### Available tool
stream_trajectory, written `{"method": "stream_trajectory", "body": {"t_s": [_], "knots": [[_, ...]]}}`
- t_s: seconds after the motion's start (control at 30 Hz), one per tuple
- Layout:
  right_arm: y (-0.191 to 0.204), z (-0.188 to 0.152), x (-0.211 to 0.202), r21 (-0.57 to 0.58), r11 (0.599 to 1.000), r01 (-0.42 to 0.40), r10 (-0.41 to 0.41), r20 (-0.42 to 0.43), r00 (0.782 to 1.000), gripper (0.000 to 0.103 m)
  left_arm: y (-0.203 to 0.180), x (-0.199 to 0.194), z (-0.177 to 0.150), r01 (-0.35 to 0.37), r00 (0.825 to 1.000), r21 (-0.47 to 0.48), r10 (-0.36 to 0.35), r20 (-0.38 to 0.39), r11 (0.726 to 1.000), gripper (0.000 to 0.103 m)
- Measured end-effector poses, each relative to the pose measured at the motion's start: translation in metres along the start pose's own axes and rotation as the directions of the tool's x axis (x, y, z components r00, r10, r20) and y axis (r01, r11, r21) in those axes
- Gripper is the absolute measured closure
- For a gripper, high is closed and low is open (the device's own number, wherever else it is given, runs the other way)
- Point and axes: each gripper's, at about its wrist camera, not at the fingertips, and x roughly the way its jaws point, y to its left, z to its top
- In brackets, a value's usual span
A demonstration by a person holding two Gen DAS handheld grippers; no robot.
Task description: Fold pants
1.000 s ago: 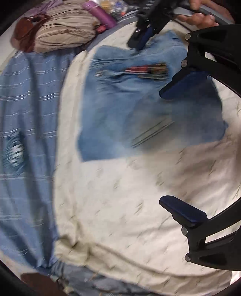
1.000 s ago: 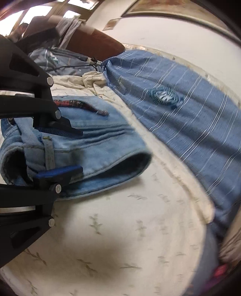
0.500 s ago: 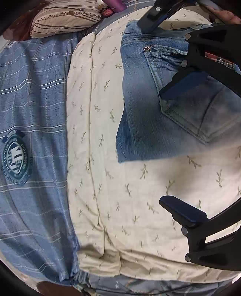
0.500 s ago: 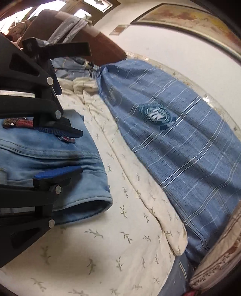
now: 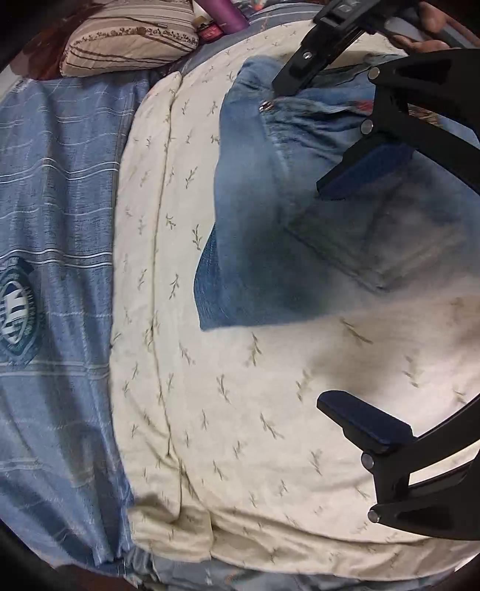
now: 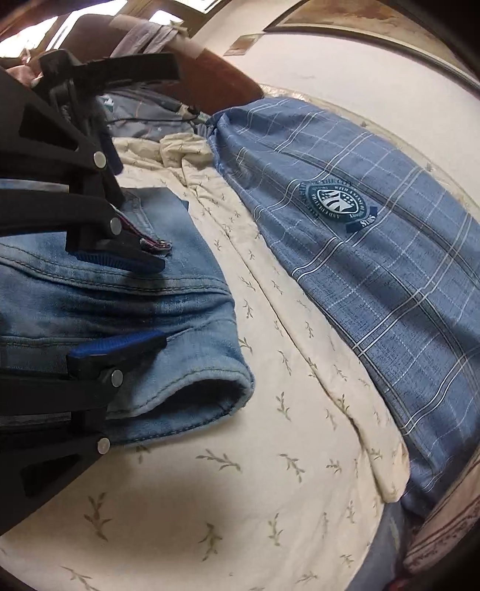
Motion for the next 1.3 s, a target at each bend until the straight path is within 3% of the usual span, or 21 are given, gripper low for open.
{"method": "stream_trajectory", "body": {"t_s": [0.17,0.37,0.73,1.3], "knots": [[0.010,-0.010,-0.016,-0.063,0.998,0.009,-0.009,0.005,1.000,0.067,0.007,-0.043,-0.020,0.056,0.996,-0.013,-0.055,0.064,0.998,0.000],[0.022,-0.029,-0.031,-0.133,0.991,0.018,-0.019,-0.004,1.000,0.066,0.006,-0.060,-0.048,0.074,0.996,0.027,-0.075,0.046,0.997,0.000],[0.013,-0.058,-0.062,-0.065,0.998,-0.006,0.006,0.001,1.000,0.066,-0.008,-0.046,-0.092,0.054,0.997,0.103,-0.048,-0.060,0.993,0.000],[0.007,-0.063,-0.059,-0.035,0.999,-0.004,0.002,-0.069,0.998,0.065,-0.003,-0.029,-0.097,0.092,0.992,0.074,-0.085,-0.091,0.993,0.000]]}}
